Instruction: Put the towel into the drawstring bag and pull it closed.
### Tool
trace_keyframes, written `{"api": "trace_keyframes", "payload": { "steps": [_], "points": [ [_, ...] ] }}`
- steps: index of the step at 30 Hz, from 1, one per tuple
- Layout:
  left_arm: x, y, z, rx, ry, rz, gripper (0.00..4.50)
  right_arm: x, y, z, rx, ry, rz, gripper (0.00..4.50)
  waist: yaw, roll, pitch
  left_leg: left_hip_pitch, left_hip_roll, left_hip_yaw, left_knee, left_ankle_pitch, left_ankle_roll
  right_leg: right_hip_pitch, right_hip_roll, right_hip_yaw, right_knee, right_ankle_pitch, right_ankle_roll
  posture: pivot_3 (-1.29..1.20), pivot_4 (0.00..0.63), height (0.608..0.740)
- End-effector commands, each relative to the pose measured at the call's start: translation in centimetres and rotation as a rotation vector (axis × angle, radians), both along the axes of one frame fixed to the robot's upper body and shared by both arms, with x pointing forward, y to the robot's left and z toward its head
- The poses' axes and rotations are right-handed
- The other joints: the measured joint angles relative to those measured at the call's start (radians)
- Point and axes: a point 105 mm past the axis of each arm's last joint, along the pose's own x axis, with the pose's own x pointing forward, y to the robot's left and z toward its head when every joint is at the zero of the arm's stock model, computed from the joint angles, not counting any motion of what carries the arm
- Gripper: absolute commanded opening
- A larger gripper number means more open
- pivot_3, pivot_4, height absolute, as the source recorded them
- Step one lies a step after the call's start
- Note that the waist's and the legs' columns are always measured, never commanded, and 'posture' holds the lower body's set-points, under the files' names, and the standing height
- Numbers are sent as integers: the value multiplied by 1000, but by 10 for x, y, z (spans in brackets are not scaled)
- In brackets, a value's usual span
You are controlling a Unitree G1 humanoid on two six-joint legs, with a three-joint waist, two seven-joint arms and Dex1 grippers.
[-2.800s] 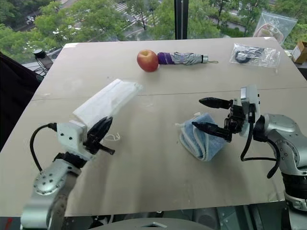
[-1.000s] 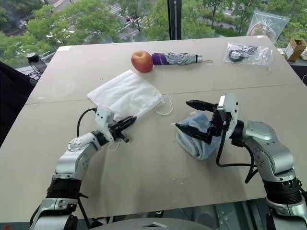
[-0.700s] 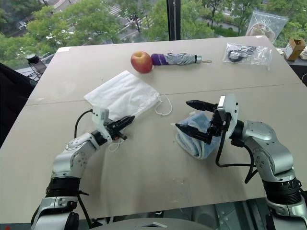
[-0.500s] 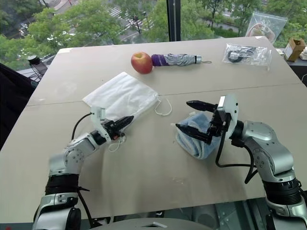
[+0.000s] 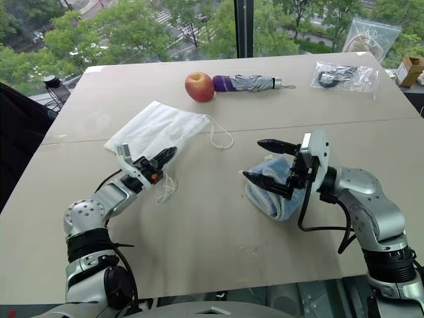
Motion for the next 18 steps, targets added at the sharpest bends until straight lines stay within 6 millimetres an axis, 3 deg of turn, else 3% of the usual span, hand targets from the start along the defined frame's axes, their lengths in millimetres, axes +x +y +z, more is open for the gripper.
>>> {"api": "trace_keyframes", "payload": {
  "steps": [1,5,8,10,14,18],
  "points": [
    [-12,-17,-35,-16,149,-56,59,0,-2,10,4,-49,4,4500,0,0,0,0,0,0,0,0,0,0,0,0,0,0,0,0,150,740],
    [-15,-22,-31,278,12,-90,59,0,-1,11,3,-50,9,4500,-1,0,-1,0,0,1,0,0,-1,0,0,1,0,0,0,0,150,740],
    [-15,-27,-5,260,-130,-85,59,0,5,10,13,-37,15,4500,0,1,-1,0,0,2,-1,1,-1,0,0,2,-1,0,0,0,150,740],
    [-18,-30,1,301,-174,-107,59,4,12,8,5,-53,-8,4500,0,0,0,-1,0,1,-1,-1,1,0,0,1,-1,0,0,0,150,740],
    [-27,-39,22,361,-264,-160,59,32,42,2,-132,-208,-119,4500,-5,-2,1,-1,1,0,-1,-1,1,-1,1,1,-1,0,0,0,150,740],
    [-33,-42,35,366,-301,-181,59,44,77,-10,-292,-465,-77,4500,-16,-4,2,-1,1,-1,-1,1,-2,-2,2,0,2,0,-1,0,150,740]
  ]
}}
